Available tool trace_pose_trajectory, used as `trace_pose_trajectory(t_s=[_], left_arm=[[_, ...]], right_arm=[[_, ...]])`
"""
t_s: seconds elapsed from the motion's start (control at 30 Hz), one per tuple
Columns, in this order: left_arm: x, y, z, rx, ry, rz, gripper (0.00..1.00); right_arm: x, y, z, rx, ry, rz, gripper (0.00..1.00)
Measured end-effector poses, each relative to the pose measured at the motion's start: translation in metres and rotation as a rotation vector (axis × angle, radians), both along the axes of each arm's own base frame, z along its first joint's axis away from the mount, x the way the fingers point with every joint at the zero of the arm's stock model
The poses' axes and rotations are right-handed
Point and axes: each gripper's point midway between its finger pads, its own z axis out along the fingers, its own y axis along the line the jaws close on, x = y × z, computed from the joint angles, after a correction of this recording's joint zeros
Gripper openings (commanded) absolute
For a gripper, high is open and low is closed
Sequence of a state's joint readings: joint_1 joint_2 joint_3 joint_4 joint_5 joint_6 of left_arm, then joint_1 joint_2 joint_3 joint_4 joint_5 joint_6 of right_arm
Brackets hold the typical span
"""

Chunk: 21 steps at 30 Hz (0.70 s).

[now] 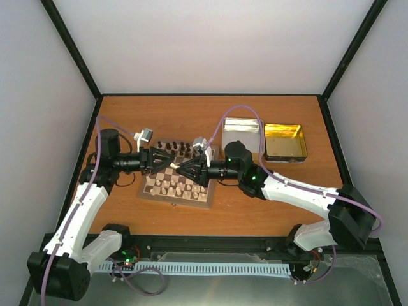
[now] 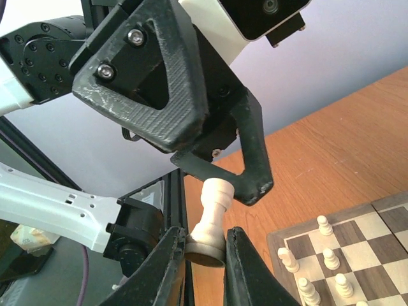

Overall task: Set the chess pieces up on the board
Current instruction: Place the chess piece on the chessboard.

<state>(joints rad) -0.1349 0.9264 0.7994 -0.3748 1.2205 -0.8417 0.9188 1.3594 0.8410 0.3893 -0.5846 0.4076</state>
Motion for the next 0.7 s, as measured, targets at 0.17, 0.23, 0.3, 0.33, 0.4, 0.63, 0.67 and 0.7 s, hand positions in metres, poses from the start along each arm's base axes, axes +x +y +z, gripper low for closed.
trace_pose_trajectory(t_s=[0.17,0.23,0.3,0.33,0.4,0.63,0.67,0.7], left_arm=[[-0.006,0.0,-0.001,-0.003,-0.001,-0.018,0.28],[-0.007,0.0,-0.003,-0.005,0.004,-0.025,0.26],[-0.009,0.0,-0.005,-0.006,0.015,-0.03,0.26],[-0.009,0.0,-0.007,-0.007,0.021,-0.032,0.26],[-0.01,0.0,-0.008,-0.008,0.027,-0.036,0.21],[-0.01,0.0,-0.011,-0.001,0.025,-0.032,0.03],[-0.01,0.0,-0.012,0.003,0.023,-0.028,0.02],[-0.009,0.001,-0.013,0.009,0.022,-0.02,0.01]], right_arm=[[0.0,0.001,0.003,0.003,-0.004,0.004,0.12],[0.001,0.001,0.006,0.008,-0.006,0.003,0.12],[0.001,0.002,0.008,0.013,-0.01,0.003,0.12],[0.002,0.003,0.009,0.014,-0.01,0.003,0.12],[0.003,0.004,0.009,0.013,-0.009,0.003,0.12],[0.004,0.006,0.004,0.002,0.0,0.006,0.25],[0.005,0.006,0.003,-0.002,0.002,0.003,0.33],[0.005,0.006,0.002,-0.006,0.008,-0.001,0.4]])
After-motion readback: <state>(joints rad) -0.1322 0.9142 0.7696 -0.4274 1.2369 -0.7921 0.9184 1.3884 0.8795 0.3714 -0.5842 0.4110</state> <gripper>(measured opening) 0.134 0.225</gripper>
